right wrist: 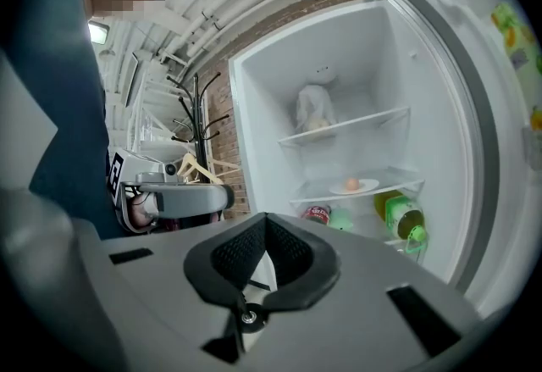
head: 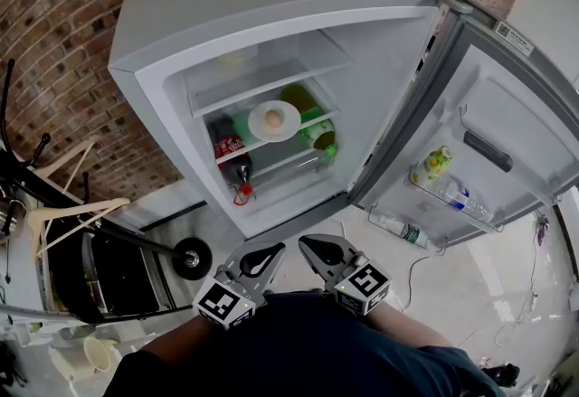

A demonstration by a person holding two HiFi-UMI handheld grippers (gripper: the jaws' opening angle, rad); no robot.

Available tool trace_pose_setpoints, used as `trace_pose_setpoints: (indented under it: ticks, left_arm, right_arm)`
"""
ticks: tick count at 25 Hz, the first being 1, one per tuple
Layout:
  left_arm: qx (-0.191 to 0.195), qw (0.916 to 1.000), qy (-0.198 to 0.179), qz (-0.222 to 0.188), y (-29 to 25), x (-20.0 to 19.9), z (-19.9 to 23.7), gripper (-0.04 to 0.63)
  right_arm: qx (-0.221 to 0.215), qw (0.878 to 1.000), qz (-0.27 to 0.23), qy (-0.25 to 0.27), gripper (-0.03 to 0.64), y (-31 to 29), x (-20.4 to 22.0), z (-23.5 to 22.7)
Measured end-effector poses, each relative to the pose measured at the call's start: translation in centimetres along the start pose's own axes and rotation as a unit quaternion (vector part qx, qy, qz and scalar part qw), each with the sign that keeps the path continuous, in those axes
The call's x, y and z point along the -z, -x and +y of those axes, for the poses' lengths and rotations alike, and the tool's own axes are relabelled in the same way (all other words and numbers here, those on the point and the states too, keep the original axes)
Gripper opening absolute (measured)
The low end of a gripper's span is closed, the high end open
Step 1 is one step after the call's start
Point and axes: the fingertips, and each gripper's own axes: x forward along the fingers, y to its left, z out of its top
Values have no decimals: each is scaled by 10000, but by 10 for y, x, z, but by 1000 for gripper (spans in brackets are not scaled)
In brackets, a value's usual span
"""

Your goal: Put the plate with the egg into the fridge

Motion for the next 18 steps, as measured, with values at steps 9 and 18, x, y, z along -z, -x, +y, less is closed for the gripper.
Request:
trace_pose_setpoints:
  ticks: [9, 18]
  left_arm:
    - [-13, 10000, -39, -35, -1, -1, -4, 3]
    - [-21, 9999, 29, -101, -1, -1, -8, 3]
  right_arm:
    - [33, 10000, -28, 1, 9, 5, -1, -2]
    - [33, 10000, -52, 24, 9, 10, -4, -3]
